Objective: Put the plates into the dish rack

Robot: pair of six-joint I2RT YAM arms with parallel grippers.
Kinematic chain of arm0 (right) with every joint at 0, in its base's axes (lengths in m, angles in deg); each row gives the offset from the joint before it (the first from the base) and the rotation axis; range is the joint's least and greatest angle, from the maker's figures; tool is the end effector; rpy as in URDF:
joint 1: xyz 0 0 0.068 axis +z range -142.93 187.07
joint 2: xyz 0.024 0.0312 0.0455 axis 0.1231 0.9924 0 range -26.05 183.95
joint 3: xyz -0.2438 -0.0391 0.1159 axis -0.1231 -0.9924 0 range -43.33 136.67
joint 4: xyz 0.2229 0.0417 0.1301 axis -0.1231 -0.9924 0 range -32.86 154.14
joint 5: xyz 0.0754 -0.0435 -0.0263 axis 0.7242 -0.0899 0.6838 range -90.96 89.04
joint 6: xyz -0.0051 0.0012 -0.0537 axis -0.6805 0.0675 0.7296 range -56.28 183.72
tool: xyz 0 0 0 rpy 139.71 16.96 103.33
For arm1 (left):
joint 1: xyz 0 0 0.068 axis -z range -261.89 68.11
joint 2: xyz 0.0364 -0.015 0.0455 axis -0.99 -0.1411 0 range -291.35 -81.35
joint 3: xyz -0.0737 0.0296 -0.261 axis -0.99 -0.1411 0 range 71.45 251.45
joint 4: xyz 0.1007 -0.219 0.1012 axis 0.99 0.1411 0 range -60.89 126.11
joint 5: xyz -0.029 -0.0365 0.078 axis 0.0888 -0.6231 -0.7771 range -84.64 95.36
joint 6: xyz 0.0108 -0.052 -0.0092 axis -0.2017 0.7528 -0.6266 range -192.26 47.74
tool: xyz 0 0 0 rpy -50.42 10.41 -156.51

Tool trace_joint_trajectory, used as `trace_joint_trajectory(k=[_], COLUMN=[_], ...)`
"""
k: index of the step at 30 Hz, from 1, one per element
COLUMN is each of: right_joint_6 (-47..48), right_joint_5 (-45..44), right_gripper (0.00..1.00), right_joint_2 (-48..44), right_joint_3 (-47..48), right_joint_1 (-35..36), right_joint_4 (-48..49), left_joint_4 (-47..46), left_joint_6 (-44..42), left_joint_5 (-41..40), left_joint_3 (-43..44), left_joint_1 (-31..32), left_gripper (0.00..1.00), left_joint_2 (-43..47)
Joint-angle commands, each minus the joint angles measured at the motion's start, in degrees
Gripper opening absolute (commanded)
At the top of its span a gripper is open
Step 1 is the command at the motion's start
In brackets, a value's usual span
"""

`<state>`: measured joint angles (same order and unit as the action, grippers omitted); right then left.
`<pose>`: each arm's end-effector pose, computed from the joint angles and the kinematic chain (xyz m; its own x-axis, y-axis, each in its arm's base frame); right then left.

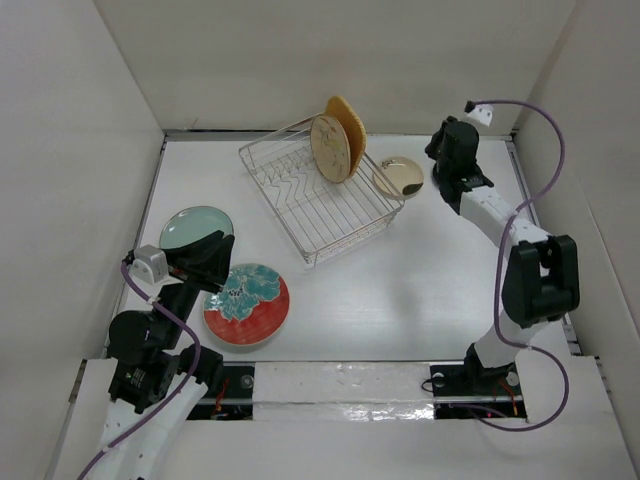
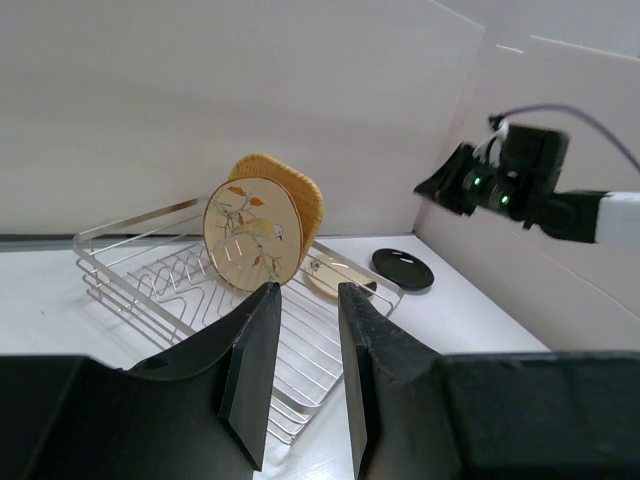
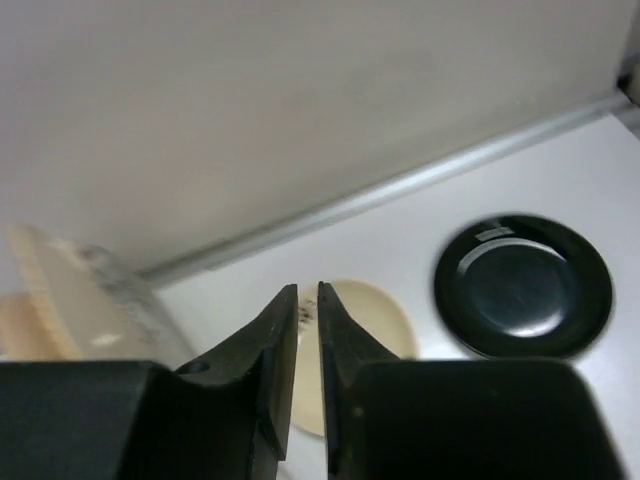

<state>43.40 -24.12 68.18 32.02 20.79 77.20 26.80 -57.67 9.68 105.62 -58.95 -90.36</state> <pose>0.3889 0.0805 0.3434 -0.0363 0.3198 -0.9468 0.1861 0.9330 0.3081 0.0475 -0.0229 0.3637 0.2975 -0.3988 -0.8674 0.5427 0.8181 -0.1900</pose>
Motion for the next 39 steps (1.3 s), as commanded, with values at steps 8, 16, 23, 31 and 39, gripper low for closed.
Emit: trace_joint_trajectory(k=[8,16,23,31,39], right_joint_6=[-19.49,-25.64,-29.25,-30.58,-23.38], right_joint_5=[19.19,26.84,30.89,29.42,11.49], right_gripper=[0.46,0.46,0.41,0.0,0.0], right_joint_2=[15.79,24.06,27.93,25.83,4.59], right_joint_3=[-3.63,-0.3,2.42,-0.46,-5.83], right_joint_1=[-8.0,-10.89,-12.57,-13.11,-8.98], right_joint_4=[-1.2,-1.11,-0.14,2.23,2.15], left_joint_4=[-2.35,-2.35,-2.35,-2.35,-2.44], left_joint_6=[-0.53,-0.44,-0.53,-0.7,-0.7], left_joint_5=[0.61,0.52,0.43,0.17,0.43], left_joint_3=[0.19,0.19,0.28,0.28,0.28], left_joint_1=[0.35,0.35,0.35,0.35,0.35], left_gripper=[0.27,0.27,0.27,0.27,0.27], left_joint_2=[-1.09,-1.09,-1.0,-0.83,-0.74])
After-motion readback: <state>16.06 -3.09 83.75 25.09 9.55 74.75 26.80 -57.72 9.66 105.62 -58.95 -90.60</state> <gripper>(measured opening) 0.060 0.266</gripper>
